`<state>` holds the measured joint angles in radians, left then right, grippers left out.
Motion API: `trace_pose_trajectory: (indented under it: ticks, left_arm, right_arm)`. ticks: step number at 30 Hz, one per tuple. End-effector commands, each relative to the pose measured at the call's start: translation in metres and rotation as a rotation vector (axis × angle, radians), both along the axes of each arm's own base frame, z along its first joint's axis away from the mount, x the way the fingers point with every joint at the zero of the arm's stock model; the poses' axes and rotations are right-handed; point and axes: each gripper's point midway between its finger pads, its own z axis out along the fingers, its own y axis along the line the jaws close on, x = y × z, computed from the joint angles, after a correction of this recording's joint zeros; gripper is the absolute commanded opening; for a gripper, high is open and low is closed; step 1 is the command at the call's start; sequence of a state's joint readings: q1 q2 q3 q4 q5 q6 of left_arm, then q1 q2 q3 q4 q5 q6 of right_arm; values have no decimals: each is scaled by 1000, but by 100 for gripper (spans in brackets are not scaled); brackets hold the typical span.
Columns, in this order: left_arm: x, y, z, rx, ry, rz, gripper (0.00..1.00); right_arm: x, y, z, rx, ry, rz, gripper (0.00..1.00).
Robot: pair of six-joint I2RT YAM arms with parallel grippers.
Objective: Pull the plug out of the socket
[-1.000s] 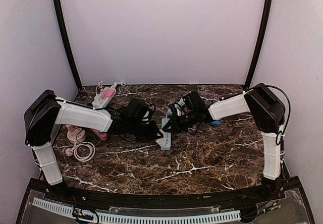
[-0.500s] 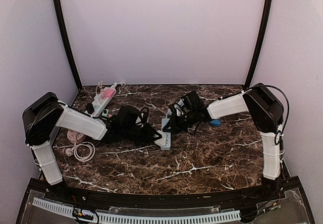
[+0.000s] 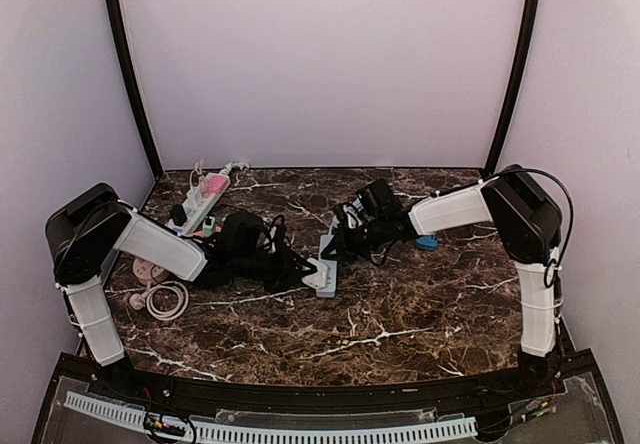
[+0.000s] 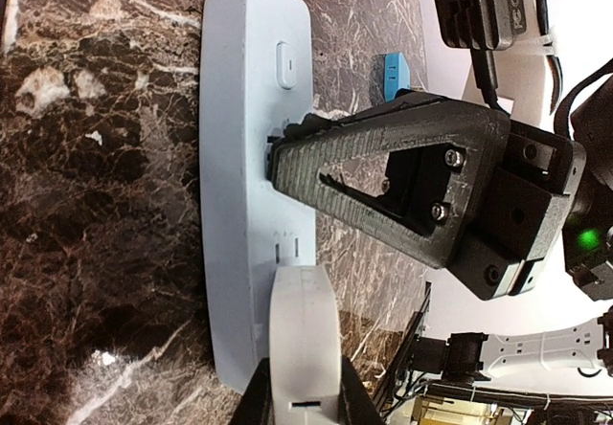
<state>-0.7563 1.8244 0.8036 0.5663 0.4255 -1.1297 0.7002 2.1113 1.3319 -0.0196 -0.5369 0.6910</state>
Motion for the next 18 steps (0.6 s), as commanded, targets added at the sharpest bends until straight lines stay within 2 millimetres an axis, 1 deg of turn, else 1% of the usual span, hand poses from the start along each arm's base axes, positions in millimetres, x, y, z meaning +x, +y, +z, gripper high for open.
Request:
trace_pose_trajectory:
  ticks: [1,5,9,10,11,12,14,18]
  left_arm:
    - [-14,-21,53,-219,-17,-127,0]
    - [-13,-20,57,-245,-12,-131,0]
    - [-11,-18,55,-260,3,-126,0]
    - [-12,-16,51,-260,12,-124,0]
    - [-11,-16,55,-282,13,-124,0]
    - [-12,-15,52,-285,23,-123,0]
    - [-11,-14,53,-302,28,-124,0]
    - [-11,-16,59,-324,21,-143,0]
  right_arm:
    - [-19,-25,-61,-191,94,-25,0]
    - [-22,-25,-67,-200,95,-20,0]
    - [-27,-23,-70,-187,90,3,0]
    - [-28,-22,-71,-183,87,6,0]
    - [-29,-23,-71,-182,84,9,0]
    - [-29,-23,-71,-181,81,11,0]
    - [-31,-24,-73,-182,78,14,0]
    - [-33,-25,-75,-178,78,17,0]
